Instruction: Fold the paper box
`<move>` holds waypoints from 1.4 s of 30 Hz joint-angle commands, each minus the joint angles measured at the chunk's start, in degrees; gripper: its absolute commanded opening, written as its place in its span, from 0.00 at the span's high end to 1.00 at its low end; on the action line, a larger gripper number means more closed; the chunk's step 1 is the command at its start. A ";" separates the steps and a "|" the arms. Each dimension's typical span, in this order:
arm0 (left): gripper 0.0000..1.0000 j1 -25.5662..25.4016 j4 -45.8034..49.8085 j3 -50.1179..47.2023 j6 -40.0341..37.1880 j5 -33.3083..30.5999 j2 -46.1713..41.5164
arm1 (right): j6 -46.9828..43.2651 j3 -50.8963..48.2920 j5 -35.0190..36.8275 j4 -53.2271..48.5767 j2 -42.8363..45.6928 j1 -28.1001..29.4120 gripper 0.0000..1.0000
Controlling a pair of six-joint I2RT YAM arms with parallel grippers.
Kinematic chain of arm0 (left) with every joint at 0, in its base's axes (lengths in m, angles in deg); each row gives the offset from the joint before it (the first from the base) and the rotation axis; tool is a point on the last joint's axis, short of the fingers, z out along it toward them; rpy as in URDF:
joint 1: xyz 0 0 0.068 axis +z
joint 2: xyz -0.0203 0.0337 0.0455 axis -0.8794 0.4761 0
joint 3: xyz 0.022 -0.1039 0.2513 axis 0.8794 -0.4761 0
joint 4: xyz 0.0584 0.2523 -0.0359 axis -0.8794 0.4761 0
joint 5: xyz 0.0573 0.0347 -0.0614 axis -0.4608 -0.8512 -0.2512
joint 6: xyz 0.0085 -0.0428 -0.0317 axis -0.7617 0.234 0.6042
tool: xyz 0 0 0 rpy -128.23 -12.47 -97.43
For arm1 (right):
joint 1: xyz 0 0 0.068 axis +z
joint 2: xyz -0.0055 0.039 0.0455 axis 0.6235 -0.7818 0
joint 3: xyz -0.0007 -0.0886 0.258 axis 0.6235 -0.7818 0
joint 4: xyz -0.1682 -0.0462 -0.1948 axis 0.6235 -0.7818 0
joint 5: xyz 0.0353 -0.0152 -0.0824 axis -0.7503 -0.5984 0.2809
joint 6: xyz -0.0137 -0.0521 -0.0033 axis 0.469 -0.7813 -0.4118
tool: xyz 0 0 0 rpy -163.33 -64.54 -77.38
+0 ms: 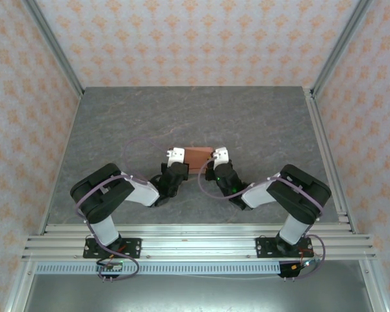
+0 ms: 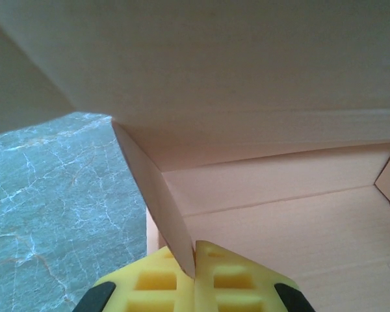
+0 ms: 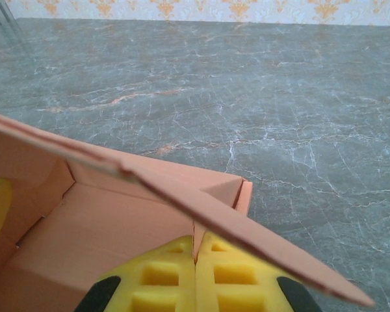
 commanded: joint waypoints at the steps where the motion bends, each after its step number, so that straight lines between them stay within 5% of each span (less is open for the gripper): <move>1: 0.95 -1.77 4.02 -2.21 1.64 6.25 -0.26 | -1.20 -0.74 -3.13 -2.96 -3.54 3.45 1.00; 5: 0.80 -1.75 4.26 -3.72 1.38 7.10 -2.45 | -0.78 -1.13 -1.95 -1.67 -5.42 3.67 1.00; 13: 0.66 -1.78 5.75 -7.21 1.85 8.27 -9.11 | -1.73 -1.10 -1.43 -3.22 -5.08 3.75 1.00; 16: 0.51 -1.73 7.92 -8.30 2.47 10.35 -12.93 | -1.83 -0.84 -1.26 -3.48 -5.40 3.76 1.00; 25: 0.16 -1.77 28.05 -12.43 8.48 13.75 -38.41 | -1.92 -0.32 -0.76 -4.15 -5.89 3.75 1.00; 32: 0.10 -1.60 49.19 -12.12 16.00 9.45 -64.07 | -2.22 0.48 -1.44 -5.09 -6.24 3.85 1.00; 35: 0.10 -0.64 56.72 -7.90 16.67 6.37 -68.63 | -2.49 0.92 -1.73 -6.02 -6.14 3.93 1.00; 42: 0.10 7.52 66.34 7.43 16.76 13.19 -51.90 | -3.31 1.32 -1.70 -7.58 -5.77 4.27 1.00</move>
